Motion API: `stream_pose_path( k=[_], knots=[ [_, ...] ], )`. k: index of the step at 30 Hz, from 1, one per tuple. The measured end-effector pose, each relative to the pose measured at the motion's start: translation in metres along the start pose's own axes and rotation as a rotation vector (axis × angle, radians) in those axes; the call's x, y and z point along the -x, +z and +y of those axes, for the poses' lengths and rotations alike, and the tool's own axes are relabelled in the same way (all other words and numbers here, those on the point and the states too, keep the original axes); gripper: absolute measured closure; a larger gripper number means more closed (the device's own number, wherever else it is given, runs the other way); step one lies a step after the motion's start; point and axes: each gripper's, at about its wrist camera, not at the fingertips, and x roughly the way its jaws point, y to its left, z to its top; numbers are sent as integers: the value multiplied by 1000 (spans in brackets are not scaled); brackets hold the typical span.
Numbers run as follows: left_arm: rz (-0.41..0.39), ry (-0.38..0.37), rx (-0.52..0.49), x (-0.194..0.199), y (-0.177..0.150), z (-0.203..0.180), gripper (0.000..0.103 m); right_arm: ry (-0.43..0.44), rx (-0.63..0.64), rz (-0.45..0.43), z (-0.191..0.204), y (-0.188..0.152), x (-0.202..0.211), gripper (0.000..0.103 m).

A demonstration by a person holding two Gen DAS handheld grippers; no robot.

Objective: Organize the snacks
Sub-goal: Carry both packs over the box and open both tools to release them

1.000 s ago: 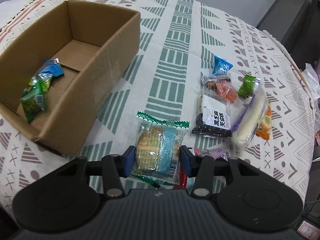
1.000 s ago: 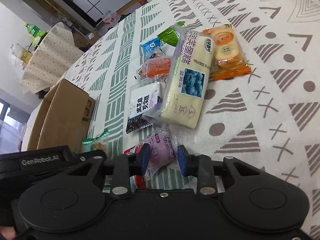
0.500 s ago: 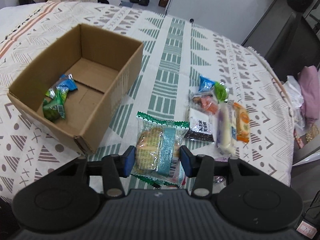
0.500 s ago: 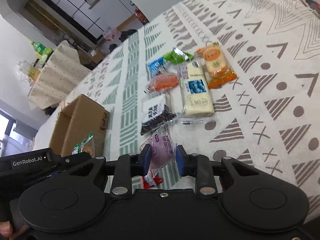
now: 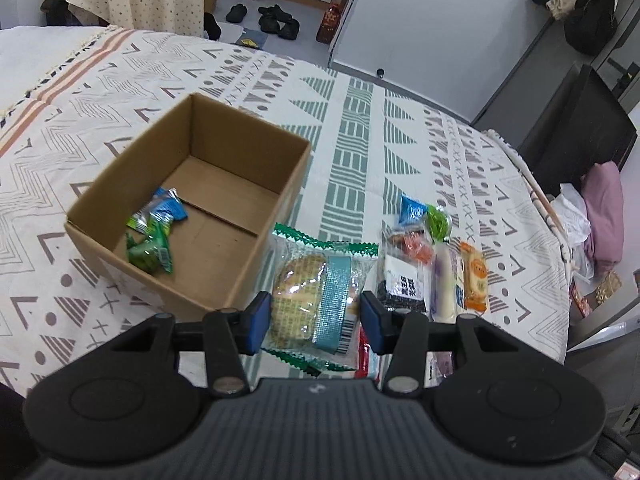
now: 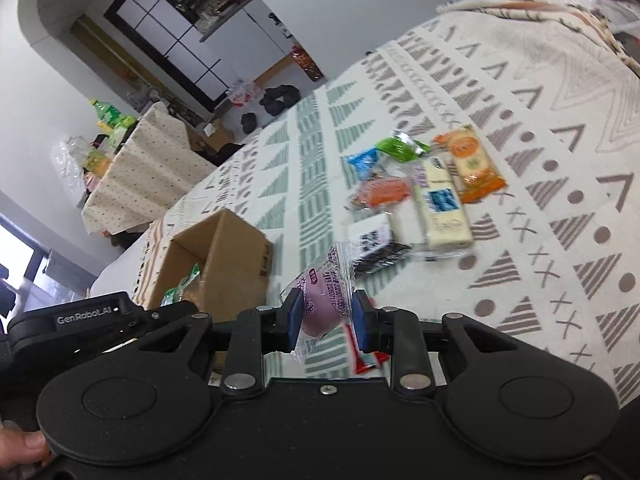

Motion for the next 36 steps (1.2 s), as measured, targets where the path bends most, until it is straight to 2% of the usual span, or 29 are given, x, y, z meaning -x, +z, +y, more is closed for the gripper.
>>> stream_pose_path(
  k=[20, 36],
  knots=[
    [-68, -3, 62, 27, 26, 60, 56, 27, 111, -31, 81, 6, -3, 77],
    [-75, -10, 133, 16, 54, 107, 56, 34, 182, 23, 138, -1, -47, 77]
  ],
)
